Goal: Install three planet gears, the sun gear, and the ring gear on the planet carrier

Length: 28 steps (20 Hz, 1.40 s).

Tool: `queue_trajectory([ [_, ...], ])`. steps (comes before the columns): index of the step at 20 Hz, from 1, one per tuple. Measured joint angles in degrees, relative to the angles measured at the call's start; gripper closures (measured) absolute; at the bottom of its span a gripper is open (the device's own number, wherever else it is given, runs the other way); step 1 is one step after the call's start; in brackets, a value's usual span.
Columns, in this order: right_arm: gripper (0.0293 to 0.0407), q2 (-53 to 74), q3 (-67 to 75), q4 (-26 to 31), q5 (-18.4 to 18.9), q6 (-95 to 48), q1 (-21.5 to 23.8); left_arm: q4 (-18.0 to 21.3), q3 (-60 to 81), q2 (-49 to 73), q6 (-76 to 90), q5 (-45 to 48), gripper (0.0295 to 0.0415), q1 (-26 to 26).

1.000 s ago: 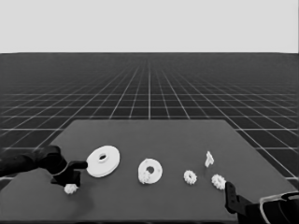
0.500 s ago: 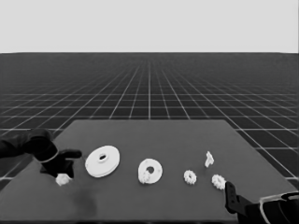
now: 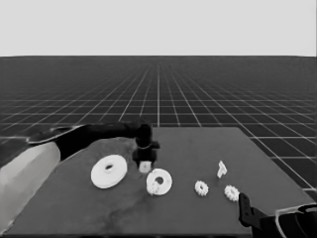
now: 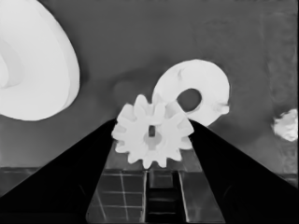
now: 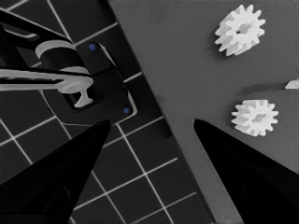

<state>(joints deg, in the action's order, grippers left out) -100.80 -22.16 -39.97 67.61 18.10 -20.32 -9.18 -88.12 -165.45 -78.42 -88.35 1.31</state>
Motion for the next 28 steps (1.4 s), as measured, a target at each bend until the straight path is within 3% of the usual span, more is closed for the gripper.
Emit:
queue_trajectory([
  [2,0.0315,0.0,0.0,0.0,0.0,0.0,0.0,0.6,-11.8,-7.2,5.6,1.1,0.0399,0.0],
  [6,0.0315,0.0,0.0,0.0,0.0,0.0,0.0,0.9,-18.8,-10.8,9.2,1.6,0.0399,-0.1],
  [7,0.0315,0.0,0.0,0.0,0.0,0.0,0.0,-2.2,-21.3,-11.7,10.6,3.1,0.0399,-3.2],
  [9,0.0315,0.0,0.0,0.0,0.0,0.0,0.0,-5.0,-24.7,-12.8,12.5,4.8,0.0399,-6.8],
  [16,0.0315,0.0,0.0,0.0,0.0,0.0,0.0,-6.2,-26.9,-13.6,13.7,5.9,0.0399,-8.3],
  [18,0.0315,0.0,0.0,0.0,0.0,0.0,0.0,-6.2,-27.0,-13.6,13.7,5.9,0.0339,-8.3],
  [19,0.0315,0.0,0.0,0.0,0.0,0.0,0.0,-6.2,-27.0,-13.6,13.7,5.9,0.0330,-8.3],
  [26,0.0315,0.0,0.0,0.0,0.0,0.0,0.0,-6.2,-27.0,-13.6,13.7,5.9,0.0326,-8.3],
  [28,0.0315,0.0,0.0,0.0,0.0,0.0,0.0,-1.9,-21.2,-11.7,10.5,2.8,0.0326,-3.2],
])
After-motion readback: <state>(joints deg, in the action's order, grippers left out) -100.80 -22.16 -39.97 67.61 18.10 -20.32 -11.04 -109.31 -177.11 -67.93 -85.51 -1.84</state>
